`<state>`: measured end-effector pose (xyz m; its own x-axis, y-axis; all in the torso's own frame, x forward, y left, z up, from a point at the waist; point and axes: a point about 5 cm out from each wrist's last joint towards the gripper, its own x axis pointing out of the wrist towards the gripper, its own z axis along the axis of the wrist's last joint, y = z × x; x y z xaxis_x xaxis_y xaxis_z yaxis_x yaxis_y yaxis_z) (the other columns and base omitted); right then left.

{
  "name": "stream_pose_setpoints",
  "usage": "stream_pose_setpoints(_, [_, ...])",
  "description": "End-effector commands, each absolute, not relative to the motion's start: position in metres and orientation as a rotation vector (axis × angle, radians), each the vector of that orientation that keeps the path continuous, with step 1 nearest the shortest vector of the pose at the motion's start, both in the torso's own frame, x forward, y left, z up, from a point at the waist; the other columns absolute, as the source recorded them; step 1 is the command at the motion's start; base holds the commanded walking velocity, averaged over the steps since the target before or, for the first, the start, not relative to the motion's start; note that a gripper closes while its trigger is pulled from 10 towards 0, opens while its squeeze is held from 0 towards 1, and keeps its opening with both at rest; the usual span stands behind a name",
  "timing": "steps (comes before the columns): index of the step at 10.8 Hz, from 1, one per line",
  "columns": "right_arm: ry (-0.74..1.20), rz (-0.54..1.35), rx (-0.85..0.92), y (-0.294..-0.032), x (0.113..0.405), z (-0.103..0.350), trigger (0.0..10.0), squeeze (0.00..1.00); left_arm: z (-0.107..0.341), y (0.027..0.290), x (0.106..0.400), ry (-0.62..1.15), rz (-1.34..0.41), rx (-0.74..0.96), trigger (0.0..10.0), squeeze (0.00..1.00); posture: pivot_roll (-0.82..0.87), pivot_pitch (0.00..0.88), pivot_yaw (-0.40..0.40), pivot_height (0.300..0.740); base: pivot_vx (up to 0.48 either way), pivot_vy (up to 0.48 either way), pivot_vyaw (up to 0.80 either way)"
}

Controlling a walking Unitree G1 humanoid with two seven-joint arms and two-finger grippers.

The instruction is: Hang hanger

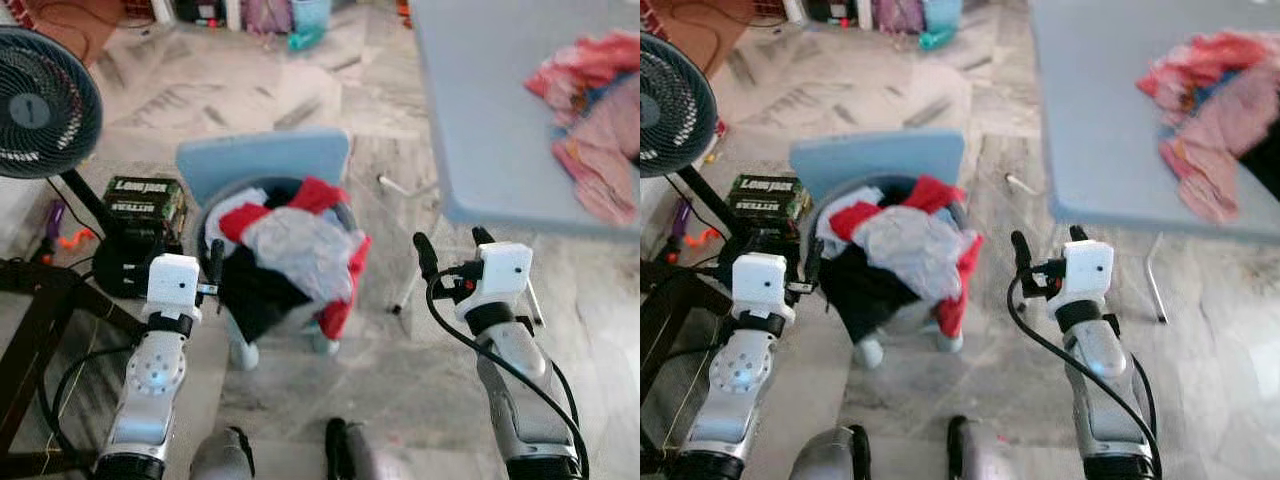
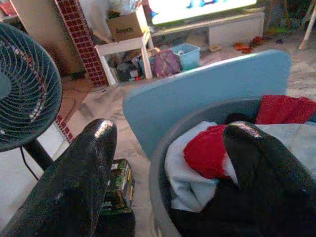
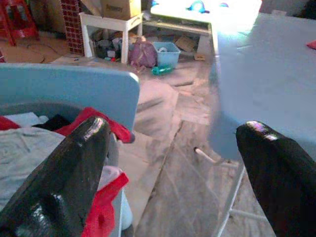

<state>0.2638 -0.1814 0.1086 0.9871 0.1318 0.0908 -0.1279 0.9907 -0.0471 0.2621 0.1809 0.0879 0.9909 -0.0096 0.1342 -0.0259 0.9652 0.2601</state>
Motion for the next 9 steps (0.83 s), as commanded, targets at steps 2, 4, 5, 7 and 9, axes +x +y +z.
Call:
stream_pose_setpoints(2, [-0.095, 0.117, -0.046, -0.184, 0.262, 0.109, 10.0, 0.0, 0.083, 0.18, 0.26, -0.118, 0.003, 0.258, 10.0, 0.0, -0.03, 0.195, -0.061, 0.74, 0.291, 0.0, 0.0])
stream_pose_setpoints(4, [-0.096, 0.116, -0.05, -0.185, 0.262, 0.11, 10.0, 0.0, 0.082, 0.18, 0.259, -0.112, 0.006, 0.257, 10.0, 0.0, -0.03, 0.197, -0.064, 0.74, 0.12, 0.0, 0.0])
stream_pose_setpoints(5, [-0.095, 0.116, -0.051, -0.185, 0.262, 0.11, 10.0, 0.0, 0.08, 0.179, 0.259, -0.107, 0.009, 0.259, 10.0, 0.0, -0.03, 0.199, -0.065, 0.74, 0.0, 0.0, 0.0])
stream_pose_setpoints(7, [-0.089, 0.119, -0.047, -0.184, 0.262, 0.109, 10.0, 0.0, 0.077, 0.176, 0.257, -0.088, 0.0, 0.257, 10.0, 0.0, -0.03, 0.205, -0.066, 0.74, 0.0, 0.0, 0.0])
stream_pose_setpoints(9, [-0.091, 0.118, -0.048, -0.185, 0.261, 0.11, 10.0, 0.0, 0.06, 0.166, 0.253, 0.012, -0.121, 0.238, 10.0, 0.0, -0.03, 0.214, -0.07, 0.74, 0.0, 0.0, -0.6])
